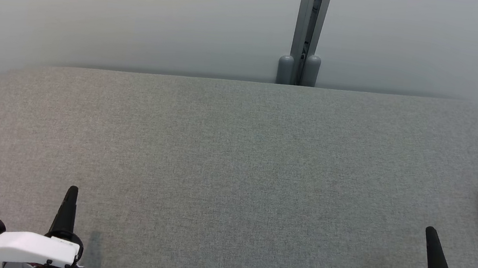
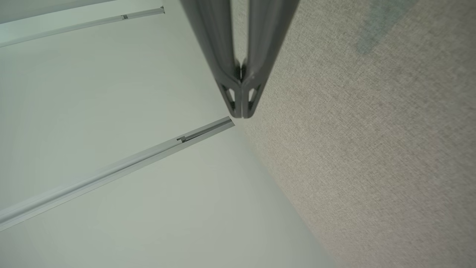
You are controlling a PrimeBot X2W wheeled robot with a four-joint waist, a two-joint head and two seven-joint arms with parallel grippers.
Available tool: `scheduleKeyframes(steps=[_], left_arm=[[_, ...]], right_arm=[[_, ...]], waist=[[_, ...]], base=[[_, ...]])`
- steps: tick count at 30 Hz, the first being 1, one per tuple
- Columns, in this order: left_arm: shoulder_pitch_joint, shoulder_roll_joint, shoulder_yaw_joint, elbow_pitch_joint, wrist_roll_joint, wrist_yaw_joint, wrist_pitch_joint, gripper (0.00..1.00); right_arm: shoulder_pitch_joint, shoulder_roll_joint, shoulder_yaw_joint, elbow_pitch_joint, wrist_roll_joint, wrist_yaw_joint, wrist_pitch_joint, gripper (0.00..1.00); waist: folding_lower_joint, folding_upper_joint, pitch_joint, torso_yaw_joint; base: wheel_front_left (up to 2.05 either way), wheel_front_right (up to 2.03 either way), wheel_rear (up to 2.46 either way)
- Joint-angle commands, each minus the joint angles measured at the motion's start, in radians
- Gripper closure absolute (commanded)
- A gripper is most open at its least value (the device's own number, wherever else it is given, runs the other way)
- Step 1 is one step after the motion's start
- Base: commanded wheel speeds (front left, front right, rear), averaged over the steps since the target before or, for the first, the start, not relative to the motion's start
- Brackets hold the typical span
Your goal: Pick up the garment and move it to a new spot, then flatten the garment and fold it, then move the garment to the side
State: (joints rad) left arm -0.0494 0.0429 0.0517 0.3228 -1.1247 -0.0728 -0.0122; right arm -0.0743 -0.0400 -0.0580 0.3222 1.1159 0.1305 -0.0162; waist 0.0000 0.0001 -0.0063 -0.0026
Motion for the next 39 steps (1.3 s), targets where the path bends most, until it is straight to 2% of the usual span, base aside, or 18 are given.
scheduleKeyframes(steps=[1,39], left_arm=[[-0.028,0.006,0.008,-0.015,-0.028,-0.009,0.005,1.0],[-0.056,0.009,0.049,-0.062,-0.356,-0.046,0.093,1.0]], right_arm=[[-0.023,-0.009,-0.006,-0.017,0.028,0.0,0.009,1.0],[-0.035,-0.013,-0.044,-0.063,0.363,0.0,0.098,1.0]], waist=[[0.0,-0.0001,0.0,0.0],[0.0,-0.0001,0.006,0.002]], base=[[0.0,0.0,0.0],[0.0,0.0,0.0]])
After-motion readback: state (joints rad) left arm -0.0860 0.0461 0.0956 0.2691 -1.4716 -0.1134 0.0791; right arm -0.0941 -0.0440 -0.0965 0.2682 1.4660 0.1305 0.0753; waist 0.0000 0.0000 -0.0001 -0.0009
